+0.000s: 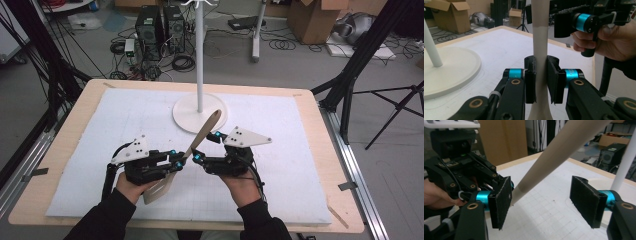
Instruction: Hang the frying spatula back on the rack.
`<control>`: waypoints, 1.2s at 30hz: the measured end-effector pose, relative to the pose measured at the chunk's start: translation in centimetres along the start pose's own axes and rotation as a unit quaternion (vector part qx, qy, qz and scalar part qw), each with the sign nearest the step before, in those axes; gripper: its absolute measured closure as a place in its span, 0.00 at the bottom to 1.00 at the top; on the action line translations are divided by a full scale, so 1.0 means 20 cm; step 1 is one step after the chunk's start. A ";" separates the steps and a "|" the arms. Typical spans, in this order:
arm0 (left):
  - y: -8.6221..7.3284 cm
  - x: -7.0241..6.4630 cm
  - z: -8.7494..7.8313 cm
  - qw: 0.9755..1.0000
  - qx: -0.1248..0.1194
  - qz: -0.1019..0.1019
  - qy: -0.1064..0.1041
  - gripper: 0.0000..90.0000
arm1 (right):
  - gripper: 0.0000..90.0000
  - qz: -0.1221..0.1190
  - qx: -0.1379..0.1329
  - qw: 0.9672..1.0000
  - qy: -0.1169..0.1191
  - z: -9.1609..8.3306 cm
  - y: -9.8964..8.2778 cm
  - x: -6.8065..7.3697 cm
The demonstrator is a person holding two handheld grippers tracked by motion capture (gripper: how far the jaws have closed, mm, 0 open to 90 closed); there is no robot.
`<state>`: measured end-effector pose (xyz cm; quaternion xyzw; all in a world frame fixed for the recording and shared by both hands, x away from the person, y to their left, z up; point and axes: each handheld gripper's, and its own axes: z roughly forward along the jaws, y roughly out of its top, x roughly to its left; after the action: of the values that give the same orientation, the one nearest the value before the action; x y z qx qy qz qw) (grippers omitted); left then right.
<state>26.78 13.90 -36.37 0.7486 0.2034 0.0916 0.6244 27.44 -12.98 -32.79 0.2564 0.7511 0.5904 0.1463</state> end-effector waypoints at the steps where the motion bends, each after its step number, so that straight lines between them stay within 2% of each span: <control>1: 0.00 0.00 0.00 1.000 0.000 0.002 -0.001 0.86 | 0.39 0.001 -0.002 1.000 0.003 0.00 0.00 0.00; 9: 0.00 -0.01 0.02 1.000 -0.002 0.010 -0.015 0.86 | 0.51 0.000 -0.012 0.999 0.033 -0.01 0.01 -0.01; 13: 0.00 -0.02 0.02 1.000 -0.004 0.015 -0.012 0.86 | 0.62 0.008 -0.020 0.999 0.043 -0.03 0.01 -0.02; 17: 0.00 -0.03 0.01 1.000 0.002 0.031 -0.002 0.86 | 0.68 0.025 -0.026 0.998 0.051 -0.03 0.02 -0.02; 19: 0.01 -0.04 0.01 0.999 0.004 0.040 0.003 0.86 | 0.71 0.029 -0.028 0.998 0.057 -0.03 0.02 -0.02; 25: 0.01 -0.05 0.01 0.999 0.002 0.044 0.001 0.86 | 0.75 0.033 -0.027 0.997 0.067 -0.03 0.04 -0.01; 29: 0.02 -0.05 0.00 0.999 -0.001 0.052 -0.001 0.86 | 0.79 0.039 -0.028 0.995 0.083 -0.03 0.06 0.00; 33: 0.03 -0.05 -0.01 0.999 -0.006 0.049 -0.010 0.86 | 0.80 0.049 -0.033 0.993 0.103 -0.03 0.08 0.00; 36: 0.03 -0.05 -0.01 0.999 -0.007 0.042 -0.017 0.85 | 0.81 0.047 -0.033 0.992 0.110 -0.03 0.08 0.01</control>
<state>25.92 13.53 -35.54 0.7537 0.1602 0.1062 0.6285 27.38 -13.12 -31.05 0.2198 0.7298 0.6459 0.0437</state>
